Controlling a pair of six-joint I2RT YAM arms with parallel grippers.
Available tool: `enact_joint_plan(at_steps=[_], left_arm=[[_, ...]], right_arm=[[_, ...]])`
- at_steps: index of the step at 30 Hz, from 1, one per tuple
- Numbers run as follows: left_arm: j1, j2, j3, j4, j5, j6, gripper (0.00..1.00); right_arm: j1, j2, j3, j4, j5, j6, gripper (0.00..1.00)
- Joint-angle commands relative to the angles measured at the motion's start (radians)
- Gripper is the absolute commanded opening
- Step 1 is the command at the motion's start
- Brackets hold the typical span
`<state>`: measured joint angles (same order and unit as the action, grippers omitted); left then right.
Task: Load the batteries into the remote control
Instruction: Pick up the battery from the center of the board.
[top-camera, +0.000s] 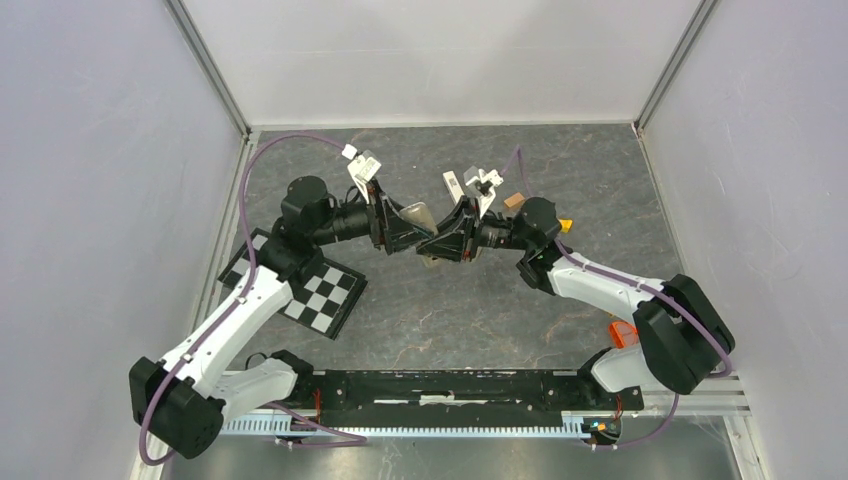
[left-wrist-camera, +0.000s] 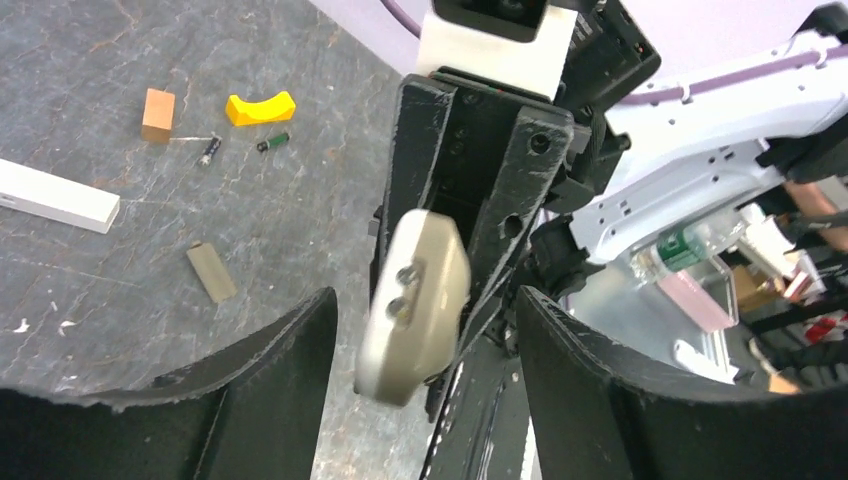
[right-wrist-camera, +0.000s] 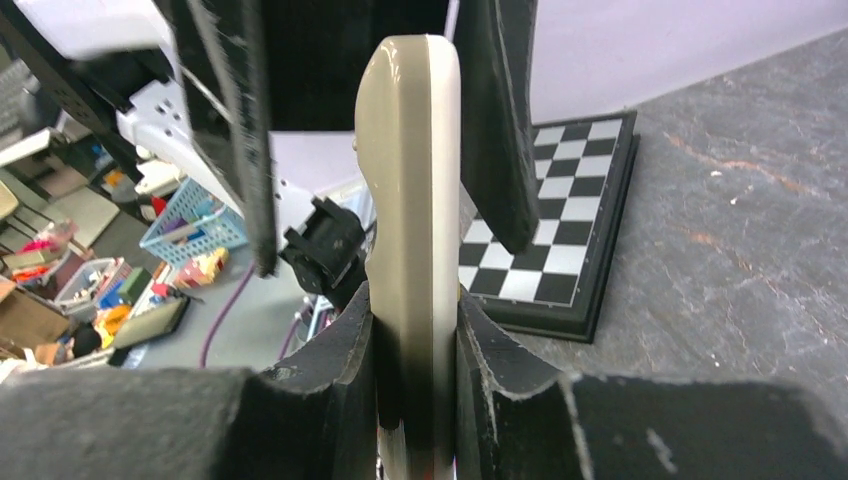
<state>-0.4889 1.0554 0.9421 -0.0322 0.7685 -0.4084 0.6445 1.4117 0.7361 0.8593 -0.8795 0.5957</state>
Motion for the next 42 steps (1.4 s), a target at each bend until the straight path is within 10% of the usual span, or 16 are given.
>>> enact_joint_plan(at_steps=[1, 14, 22, 28, 33, 42], left_arm=[[0.006, 0.007, -0.073, 0.347, -0.031, -0.278, 0.67], [0.039, 0.034, -0.144, 0.567, -0.092, -0.443, 0.63], [0.039, 0.071, -0.137, 0.573, -0.055, -0.427, 0.07], [0.044, 0.055, -0.132, 0.486, -0.077, -0.314, 0.02], [0.059, 0.046, -0.136, 0.425, -0.085, -0.248, 0.02], [0.074, 0.039, -0.153, 0.401, -0.098, -0.212, 0.02]], right_arm=[[-0.015, -0.005, -0.002, 0.205, 0.037, 0.162, 0.01], [-0.033, 0.020, 0.005, 0.241, 0.003, 0.254, 0.03], [-0.040, 0.038, 0.013, 0.208, -0.007, 0.243, 0.08], [-0.115, -0.017, -0.052, 0.214, 0.064, 0.240, 0.60], [-0.219, -0.095, -0.124, 0.193, 0.136, 0.223, 0.76], [-0.266, -0.217, -0.040, -0.569, 0.688, -0.187, 0.70]])
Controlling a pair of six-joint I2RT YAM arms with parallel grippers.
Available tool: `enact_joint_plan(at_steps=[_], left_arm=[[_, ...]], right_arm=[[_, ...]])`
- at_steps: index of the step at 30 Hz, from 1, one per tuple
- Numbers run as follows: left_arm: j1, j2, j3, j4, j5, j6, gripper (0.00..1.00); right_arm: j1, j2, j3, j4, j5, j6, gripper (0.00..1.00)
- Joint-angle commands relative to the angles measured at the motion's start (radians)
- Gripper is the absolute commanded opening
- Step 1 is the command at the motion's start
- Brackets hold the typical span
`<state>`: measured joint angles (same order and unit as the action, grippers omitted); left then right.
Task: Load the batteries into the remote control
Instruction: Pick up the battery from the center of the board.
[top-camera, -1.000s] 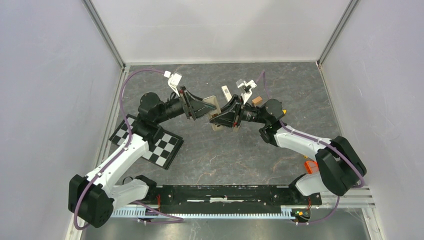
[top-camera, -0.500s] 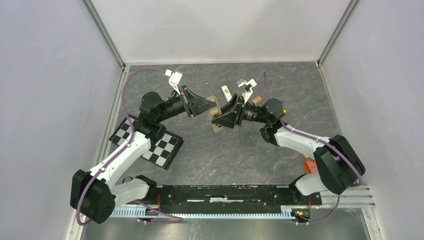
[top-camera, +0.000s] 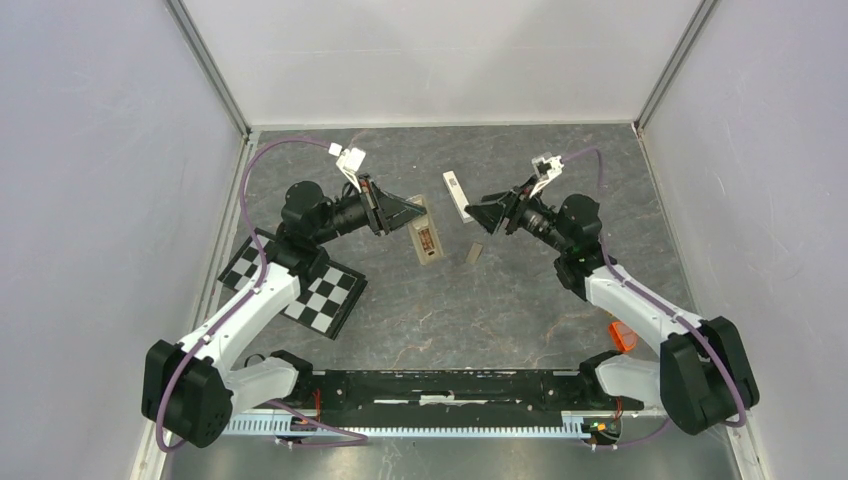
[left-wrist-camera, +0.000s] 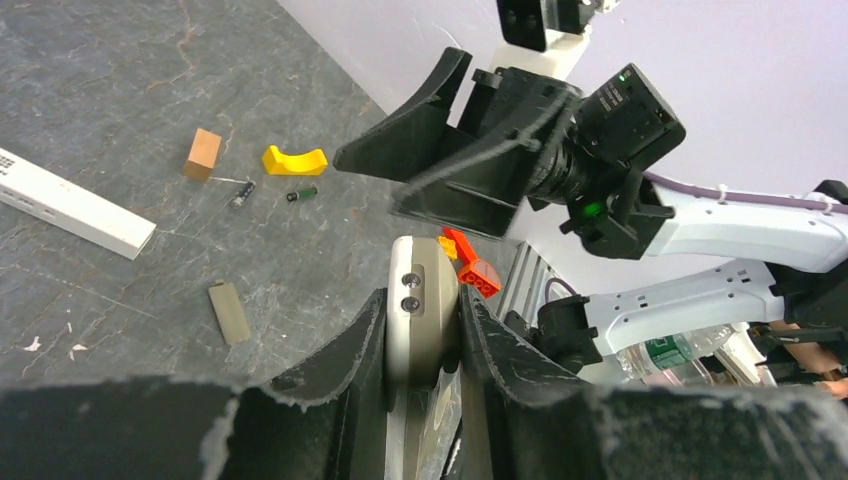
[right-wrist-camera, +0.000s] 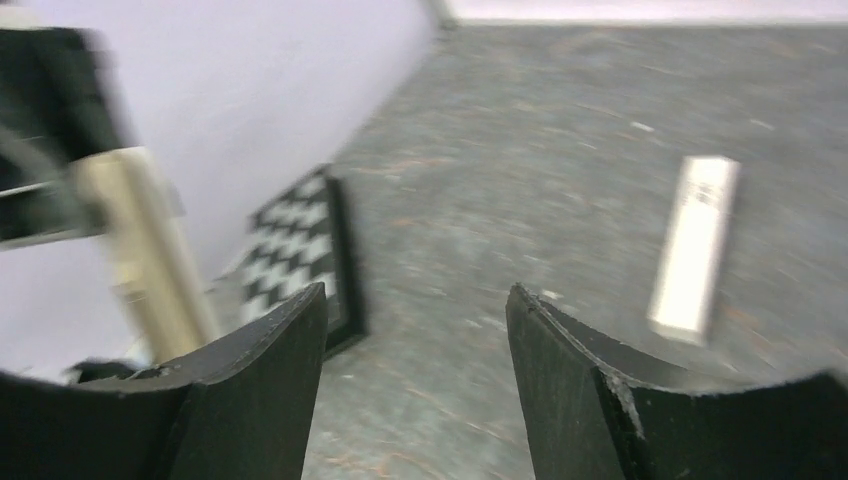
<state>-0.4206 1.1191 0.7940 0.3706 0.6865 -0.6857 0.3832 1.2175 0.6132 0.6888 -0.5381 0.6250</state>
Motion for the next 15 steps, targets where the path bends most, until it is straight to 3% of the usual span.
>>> enact_joint_plan(at_steps=[1, 6, 15], left_arm=[[0.006, -0.023, -0.005, -0.004, -0.016, 0.067, 0.02], [0.006, -0.018, -0.010, -0.004, -0.013, 0.080, 0.02], [0.007, 0.005, -0.019, -0.003, 0.015, 0.096, 0.02]], right_arm=[[-0.004, -0.017, 0.101, -0.457, 0.409, -0.240, 0.69], [-0.009, 0.025, 0.154, -0.646, 0.666, -0.249, 0.65], [-0.038, 0.166, 0.190, -0.797, 0.837, -0.218, 0.57]])
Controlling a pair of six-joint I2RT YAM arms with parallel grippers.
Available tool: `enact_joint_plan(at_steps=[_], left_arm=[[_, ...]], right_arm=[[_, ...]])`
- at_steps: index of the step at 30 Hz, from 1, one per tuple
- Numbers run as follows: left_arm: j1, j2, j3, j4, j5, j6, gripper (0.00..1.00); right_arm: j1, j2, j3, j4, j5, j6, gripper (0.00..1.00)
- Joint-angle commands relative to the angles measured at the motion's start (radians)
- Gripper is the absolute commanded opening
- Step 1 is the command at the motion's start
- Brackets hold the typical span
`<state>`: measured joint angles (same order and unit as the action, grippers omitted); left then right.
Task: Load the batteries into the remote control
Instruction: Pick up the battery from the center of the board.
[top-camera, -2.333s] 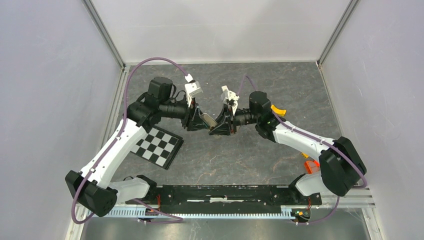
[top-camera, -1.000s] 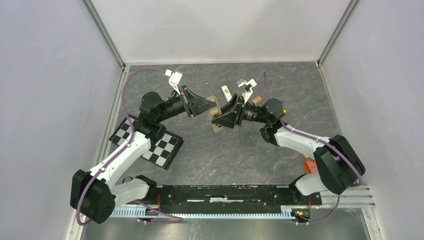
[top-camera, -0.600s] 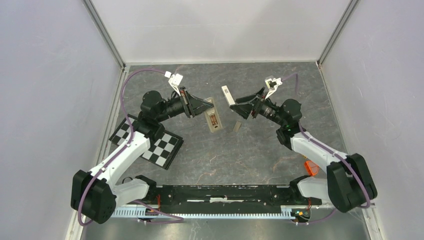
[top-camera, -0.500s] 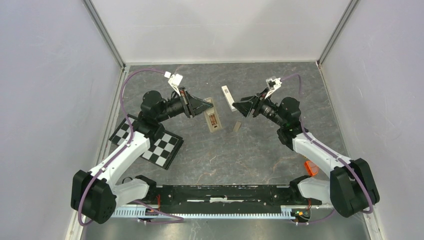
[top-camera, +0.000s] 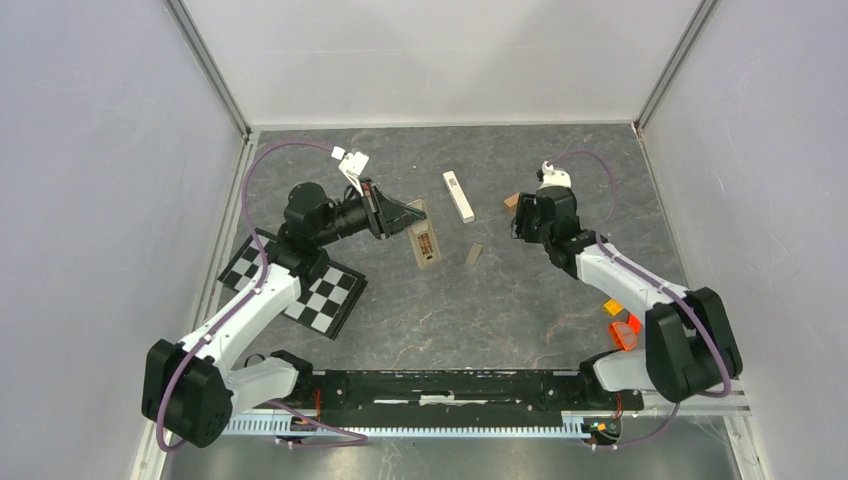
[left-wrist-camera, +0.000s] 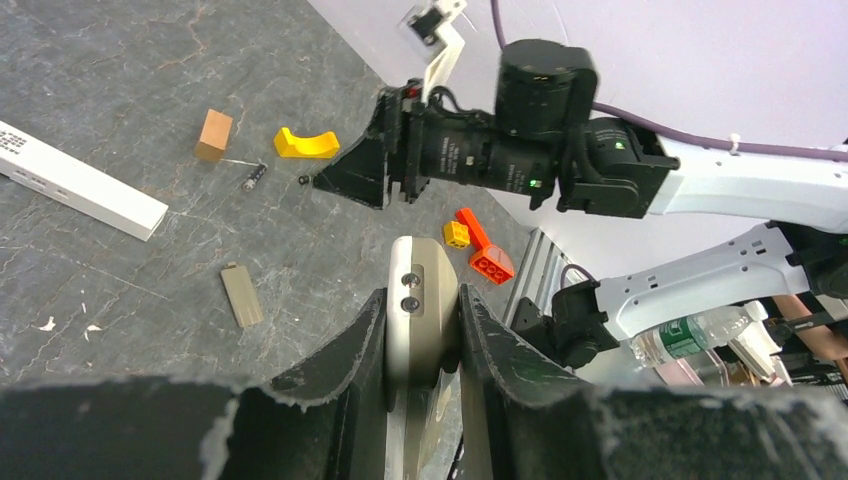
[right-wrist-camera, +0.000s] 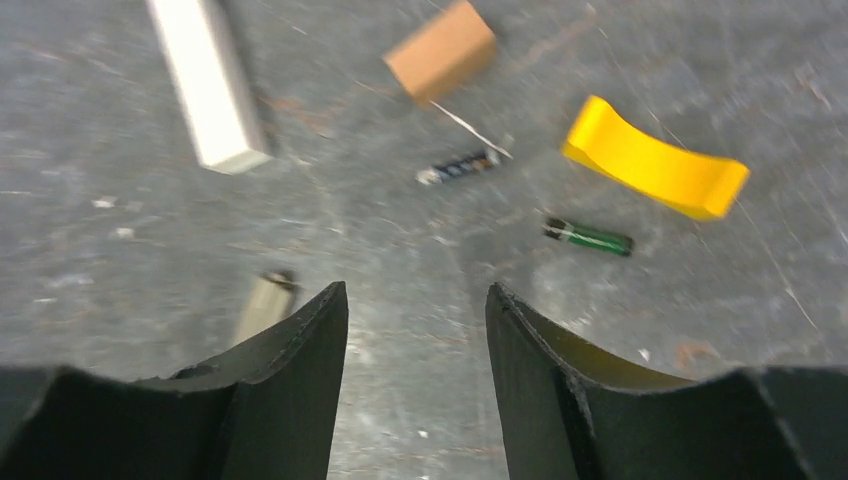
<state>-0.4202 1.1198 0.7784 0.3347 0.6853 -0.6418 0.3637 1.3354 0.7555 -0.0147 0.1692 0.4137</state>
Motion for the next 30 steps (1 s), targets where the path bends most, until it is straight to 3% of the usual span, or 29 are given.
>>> enact_joint_plan(at_steps=[1, 19, 21, 25, 30], left_arm=[[0.006, 0.007, -0.004, 0.033, 0.016, 0.052, 0.02], [0.006, 0.031, -0.007, 0.022, 0.020, 0.056, 0.02], [0.007, 0.035, -0.001, 0.015, 0.023, 0.059, 0.02], [0.007, 0.042, 0.010, -0.001, 0.026, 0.066, 0.02], [0.007, 0.036, 0.013, -0.016, 0.026, 0.073, 0.02]], right_arm=[[-0.025, 0.069, 0.052, -0.101, 0.139, -0.004, 0.56], [-0.043, 0.331, 0.214, -0.046, 0.100, -0.101, 0.53], [-0.042, 0.338, 0.209, 0.003, 0.032, -0.176, 0.50], [-0.042, 0.318, 0.171, 0.143, -0.086, -0.529, 0.48], [-0.053, 0.372, 0.307, -0.058, -0.196, -0.859, 0.53]])
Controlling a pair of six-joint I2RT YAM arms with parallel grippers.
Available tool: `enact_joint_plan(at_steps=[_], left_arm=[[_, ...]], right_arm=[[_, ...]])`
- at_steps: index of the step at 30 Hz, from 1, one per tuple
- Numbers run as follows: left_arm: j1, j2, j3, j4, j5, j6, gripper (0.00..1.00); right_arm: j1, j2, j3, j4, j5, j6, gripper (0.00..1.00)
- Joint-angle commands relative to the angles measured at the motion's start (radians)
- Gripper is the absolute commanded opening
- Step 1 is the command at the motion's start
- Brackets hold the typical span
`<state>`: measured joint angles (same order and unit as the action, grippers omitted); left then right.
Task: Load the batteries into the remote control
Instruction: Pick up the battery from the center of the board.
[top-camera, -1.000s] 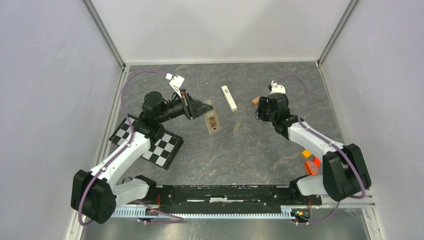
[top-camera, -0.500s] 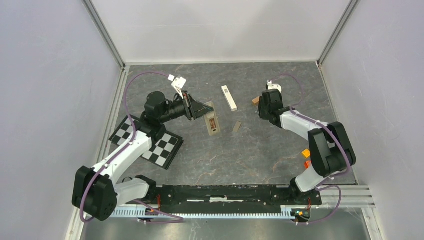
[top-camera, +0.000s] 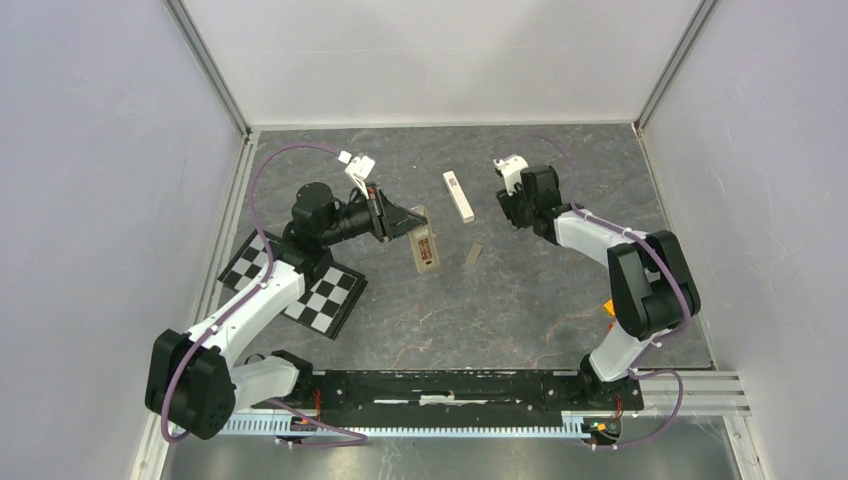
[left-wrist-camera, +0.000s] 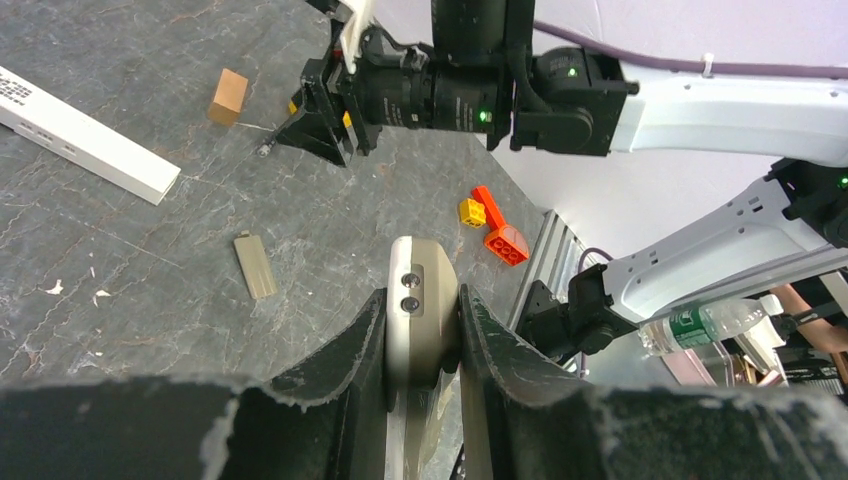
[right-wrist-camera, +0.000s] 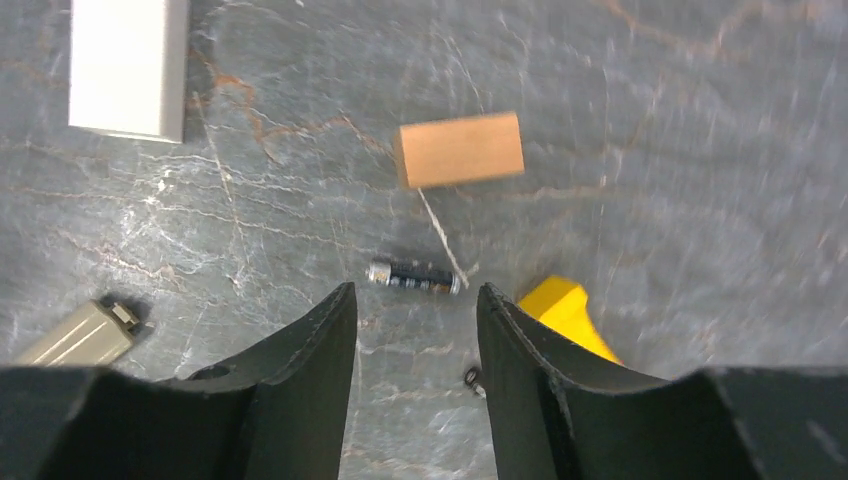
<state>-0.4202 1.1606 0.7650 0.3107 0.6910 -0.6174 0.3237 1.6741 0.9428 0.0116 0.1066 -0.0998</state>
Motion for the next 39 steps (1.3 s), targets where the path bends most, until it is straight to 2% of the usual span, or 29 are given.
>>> enact_joint_plan(at_steps=[1, 3, 11, 30, 33, 39], left_arm=[[0.007, -0.002, 0.026, 0.008, 0.019, 0.050, 0.02], [0.007, 0.002, 0.031, 0.008, 0.021, 0.047, 0.02], [0.007, 0.013, 0.047, 0.005, 0.022, 0.047, 0.02], [0.008, 0.027, 0.059, 0.004, 0.019, 0.038, 0.02], [0.008, 0.028, 0.059, 0.004, 0.019, 0.039, 0.02], [0.009, 0.028, 0.058, 0.004, 0.018, 0.036, 0.02]], right_arm=[[-0.018, 0.051, 0.151, -0.133, -0.192, -0.389, 0.53], [-0.018, 0.092, 0.224, -0.244, -0.260, -0.473, 0.54], [-0.026, 0.247, 0.423, -0.514, -0.287, -0.623, 0.55], [-0.038, 0.336, 0.457, -0.553, -0.219, -0.692, 0.41], [-0.044, 0.350, 0.475, -0.572, -0.205, -0.696, 0.36], [-0.052, 0.351, 0.477, -0.579, -0.208, -0.682, 0.20]])
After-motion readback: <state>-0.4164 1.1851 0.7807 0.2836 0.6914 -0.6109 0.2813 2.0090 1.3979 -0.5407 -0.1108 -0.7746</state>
